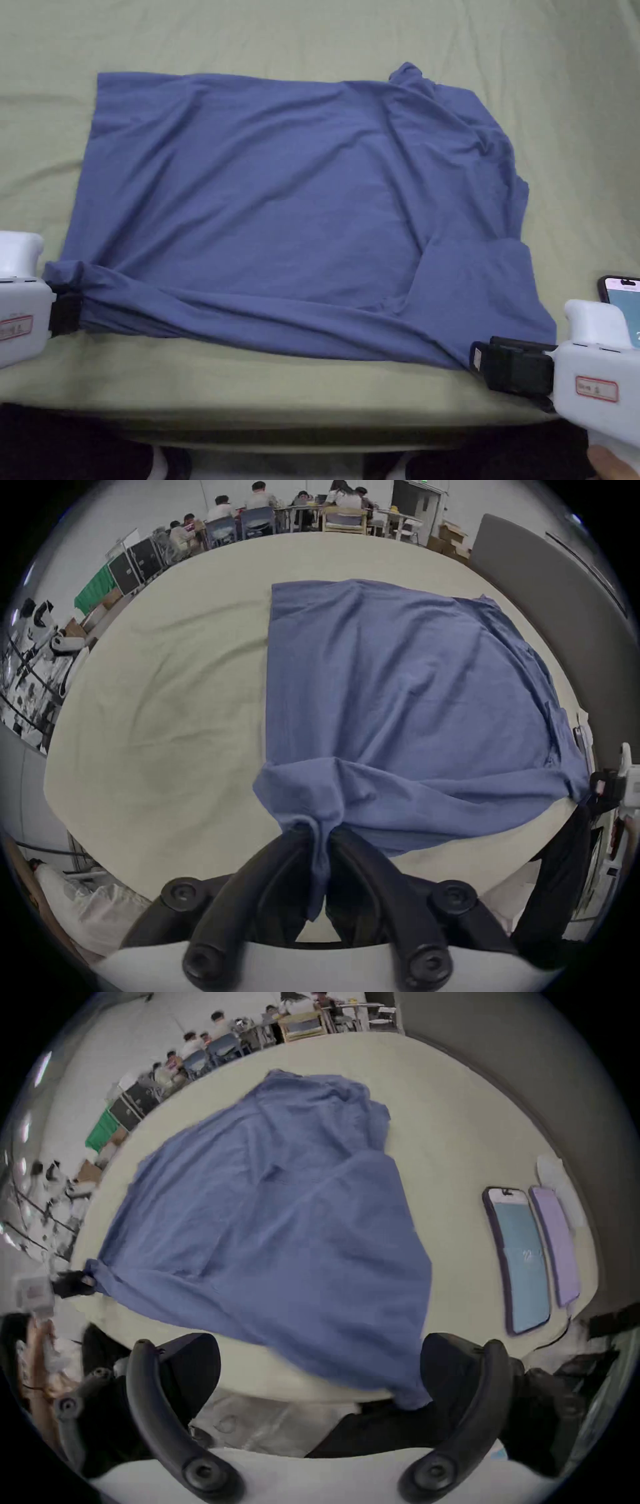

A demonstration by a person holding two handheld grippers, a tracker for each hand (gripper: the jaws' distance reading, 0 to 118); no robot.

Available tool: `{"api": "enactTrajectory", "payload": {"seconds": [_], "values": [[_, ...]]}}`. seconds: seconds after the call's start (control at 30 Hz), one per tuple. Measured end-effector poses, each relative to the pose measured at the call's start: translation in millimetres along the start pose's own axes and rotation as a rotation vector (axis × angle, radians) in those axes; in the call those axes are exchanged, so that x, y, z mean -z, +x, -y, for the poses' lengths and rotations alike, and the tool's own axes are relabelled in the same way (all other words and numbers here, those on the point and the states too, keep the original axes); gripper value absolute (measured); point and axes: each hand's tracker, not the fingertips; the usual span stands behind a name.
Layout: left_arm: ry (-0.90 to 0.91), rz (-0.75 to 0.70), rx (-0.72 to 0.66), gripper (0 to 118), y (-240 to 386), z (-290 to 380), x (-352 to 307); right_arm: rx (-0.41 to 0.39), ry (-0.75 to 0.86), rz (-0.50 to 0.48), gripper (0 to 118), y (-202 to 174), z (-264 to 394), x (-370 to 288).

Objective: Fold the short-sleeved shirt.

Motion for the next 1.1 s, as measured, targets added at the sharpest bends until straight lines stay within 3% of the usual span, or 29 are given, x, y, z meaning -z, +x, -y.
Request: {"api": "enactTrajectory", "payload": {"seconds": [0.03, 0.07, 0.13, 0.17, 0.27, 0.47, 0.6, 0.73, 0.87, 1.1], "values": [[0.004, 0.004, -0.019, 2, -1, 2, 0, -0.014, -0.048, 0.031, 113, 2, -5, 10], [0.000, 0.010, -0.026, 2, -1, 2, 1, -0.009, -0.095, 0.052, 96, 5, -9, 21], [-0.002, 0.006, -0.029, 2, -2, 1, 1, -0.032, -0.069, 0.030, 19, 0, -4, 31], [-0.012, 0.011, -0.030, 2, 0, 1, 1, -0.031, -0.006, -0.017, 15, -2, -3, 22], [-0.003, -0.027, -0.004, 2, 9, 1, -6, -0.097, 0.027, 0.020, 13, -14, 3, 8], [0.045, -0.090, -0.004, 2, 24, -24, -42, -0.016, 0.161, -0.027, 13, -19, -15, -33], [0.060, -0.081, -0.028, 2, 14, -64, -36, -0.038, 0.224, -0.020, 13, -28, -67, -42], [0.034, -0.077, -0.025, 2, 2, -112, 9, -0.020, 0.227, -0.058, 13, -21, -137, -2], [-0.058, -0.042, -0.080, 2, -9, -146, 69, -0.057, 0.140, -0.007, 13, -26, -185, 60], [-0.083, -0.062, -0.022, 2, -5, -155, 95, -0.060, 0.090, 0.014, 13, -24, -194, 99]]}}
